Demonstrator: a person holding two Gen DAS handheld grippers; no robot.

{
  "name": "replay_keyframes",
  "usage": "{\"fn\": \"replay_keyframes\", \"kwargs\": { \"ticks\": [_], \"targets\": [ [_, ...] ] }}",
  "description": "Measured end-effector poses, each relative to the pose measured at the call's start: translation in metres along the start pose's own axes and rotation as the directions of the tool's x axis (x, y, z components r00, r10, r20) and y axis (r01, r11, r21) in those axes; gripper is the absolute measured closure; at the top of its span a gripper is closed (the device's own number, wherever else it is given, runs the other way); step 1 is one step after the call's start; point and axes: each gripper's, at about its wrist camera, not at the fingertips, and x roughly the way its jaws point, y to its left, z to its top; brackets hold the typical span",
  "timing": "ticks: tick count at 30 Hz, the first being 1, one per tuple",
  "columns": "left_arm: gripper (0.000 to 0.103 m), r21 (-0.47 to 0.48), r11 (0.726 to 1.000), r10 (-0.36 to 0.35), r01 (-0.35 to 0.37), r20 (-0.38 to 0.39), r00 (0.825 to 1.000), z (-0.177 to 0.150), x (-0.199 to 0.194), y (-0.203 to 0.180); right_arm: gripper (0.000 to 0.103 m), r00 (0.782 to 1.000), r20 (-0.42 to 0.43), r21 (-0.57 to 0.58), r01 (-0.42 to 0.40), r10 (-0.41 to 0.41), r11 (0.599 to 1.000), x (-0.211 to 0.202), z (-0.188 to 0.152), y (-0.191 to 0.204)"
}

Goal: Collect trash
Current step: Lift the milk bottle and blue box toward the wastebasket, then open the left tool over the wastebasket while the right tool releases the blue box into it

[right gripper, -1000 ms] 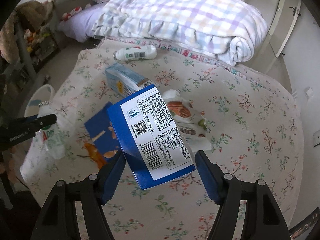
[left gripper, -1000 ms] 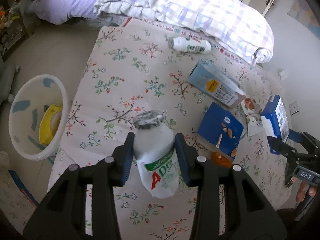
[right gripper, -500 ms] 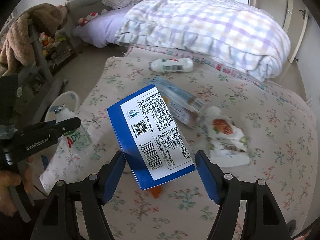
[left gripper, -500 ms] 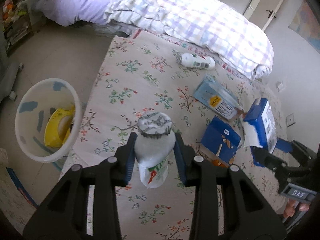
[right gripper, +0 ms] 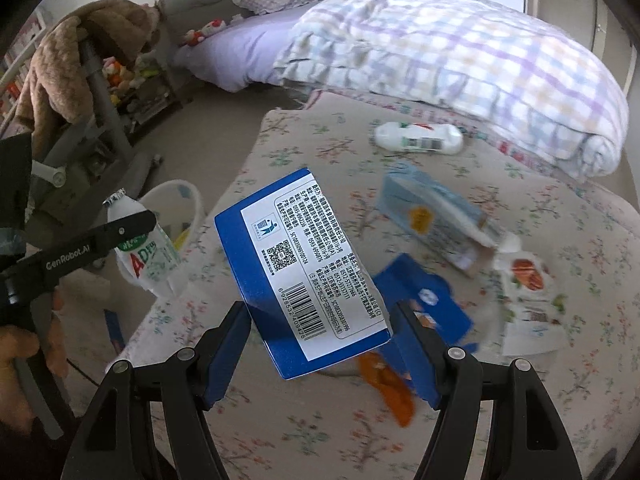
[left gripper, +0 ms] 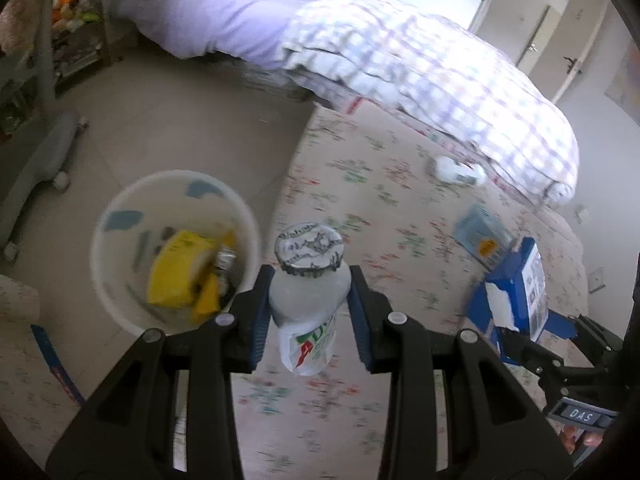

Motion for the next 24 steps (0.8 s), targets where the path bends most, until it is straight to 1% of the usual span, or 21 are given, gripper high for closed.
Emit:
{"fn": "replay_keyframes", "kwargs": {
  "ticks": [6, 8, 10, 12, 14, 15, 16, 17, 19, 23, 24],
  "targets": [
    [0.065, -0.033, 0.996, 0.087, -0.086, 0.033, 0.996, 0.003, 0.001, 0.043, 0.030, 0.999, 0.001, -0.028, -0.045, 0.045, 0.999, 0.014, 0.007, 0.028],
    [0.065, -0.046, 0.990, 0.132, -0.130, 0.047, 0.990, 0.004, 0.004, 0.061, 0.030, 0.999, -0.002, -0.039, -0.054, 0.054, 0.998, 0.019, 0.010, 0.035],
    [0.065, -0.061, 0.986, 0.160, -0.157, 0.059, 0.985, 0.006, 0.006, 0.075, 0.030, 0.998, -0.005, -0.053, -0.059, 0.059, 0.997, 0.027, 0.013, 0.043],
    [0.065, -0.079, 0.983, 0.174, -0.168, 0.073, 0.982, 0.006, 0.008, 0.086, 0.030, 0.998, -0.014, -0.063, -0.060, 0.059, 0.996, 0.035, 0.014, 0.050],
    [0.065, -0.093, 0.983, 0.168, -0.161, 0.071, 0.983, 0.006, 0.012, 0.094, 0.030, 0.997, -0.023, -0.065, -0.068, 0.067, 0.996, 0.044, 0.016, 0.056],
    [0.062, -0.101, 0.982, 0.168, -0.160, 0.067, 0.984, 0.006, 0.013, 0.096, 0.030, 0.997, -0.025, -0.064, -0.073, 0.071, 0.995, 0.047, 0.018, 0.057],
    [0.048, -0.114, 0.981, 0.164, -0.157, 0.050, 0.985, 0.006, 0.015, 0.099, 0.030, 0.997, -0.026, -0.063, -0.077, 0.075, 0.995, 0.050, 0.018, 0.058],
    [0.031, -0.131, 0.977, 0.173, -0.166, 0.043, 0.984, 0.006, 0.015, 0.101, 0.030, 0.997, -0.027, -0.062, -0.080, 0.079, 0.995, 0.054, 0.019, 0.061],
    [0.017, -0.150, 0.969, 0.206, -0.196, 0.054, 0.977, 0.004, 0.011, 0.104, 0.030, 0.996, -0.030, -0.060, -0.089, 0.088, 0.994, 0.062, 0.021, 0.067],
    [0.008, -0.147, 0.958, 0.256, -0.247, 0.052, 0.965, 0.002, 0.007, 0.115, 0.030, 0.993, -0.038, -0.043, -0.111, 0.110, 0.993, 0.078, 0.026, 0.080],
    [0.007, -0.147, 0.952, 0.277, -0.269, 0.042, 0.960, 0.000, 0.008, 0.120, 0.030, 0.992, -0.041, -0.041, -0.117, 0.115, 0.992, 0.082, 0.028, 0.084]
  ]
}}
